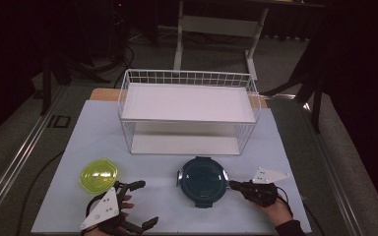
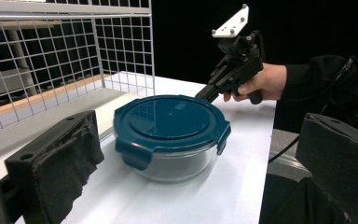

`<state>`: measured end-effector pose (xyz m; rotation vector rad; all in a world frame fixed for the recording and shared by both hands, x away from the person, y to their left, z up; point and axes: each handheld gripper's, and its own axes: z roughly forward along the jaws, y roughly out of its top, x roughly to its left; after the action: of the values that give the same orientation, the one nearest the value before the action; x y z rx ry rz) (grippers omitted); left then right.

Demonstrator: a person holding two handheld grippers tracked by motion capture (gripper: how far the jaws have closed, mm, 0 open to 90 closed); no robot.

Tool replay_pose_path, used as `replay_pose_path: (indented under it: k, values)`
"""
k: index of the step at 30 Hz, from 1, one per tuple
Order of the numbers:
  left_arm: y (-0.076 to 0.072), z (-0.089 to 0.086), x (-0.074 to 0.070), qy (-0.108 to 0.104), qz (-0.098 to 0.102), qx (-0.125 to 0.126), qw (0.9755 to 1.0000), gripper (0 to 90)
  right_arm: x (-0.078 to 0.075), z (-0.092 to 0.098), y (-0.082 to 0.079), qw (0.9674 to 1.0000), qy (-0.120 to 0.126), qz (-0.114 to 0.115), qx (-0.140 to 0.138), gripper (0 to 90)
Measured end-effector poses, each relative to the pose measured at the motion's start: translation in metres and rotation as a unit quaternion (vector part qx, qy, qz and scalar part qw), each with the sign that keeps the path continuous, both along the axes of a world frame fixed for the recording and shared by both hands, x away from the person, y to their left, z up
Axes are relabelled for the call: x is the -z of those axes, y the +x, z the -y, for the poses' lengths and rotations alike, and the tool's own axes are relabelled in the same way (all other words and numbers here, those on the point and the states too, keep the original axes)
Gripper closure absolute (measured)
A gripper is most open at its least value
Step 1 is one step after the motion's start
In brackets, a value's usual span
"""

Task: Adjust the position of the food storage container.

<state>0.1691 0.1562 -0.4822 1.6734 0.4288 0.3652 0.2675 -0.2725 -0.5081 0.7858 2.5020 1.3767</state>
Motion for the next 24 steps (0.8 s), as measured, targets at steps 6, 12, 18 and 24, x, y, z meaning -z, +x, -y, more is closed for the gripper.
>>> replay_pose_path:
  k: [6, 12, 18, 24]
  values:
    - [0.000, 0.000, 0.000, -0.002, -0.002, -0.001, 1.0000, 0.0, 0.000, -0.016, 0.007, 0.9999, -0.001, -0.002, -0.014, 90.0]
    - [0.001, 0.000, 0.001, -0.002, -0.005, -0.002, 1.0000, 0.0, -0.001, -0.028, 0.010, 0.9997, -0.005, -0.001, -0.025, 90.0]
    - [0.002, -0.002, 0.001, -0.004, -0.012, -0.006, 0.9999, 0.0, -0.010, -0.026, 0.006, 0.9997, 0.004, 0.013, -0.019, 90.0]
    - [0.003, 0.002, 0.000, 0.000, -0.021, 0.000, 0.9998, 0.0, -0.027, -0.023, -0.006, 0.9990, 0.018, 0.041, -0.004, 87.7]
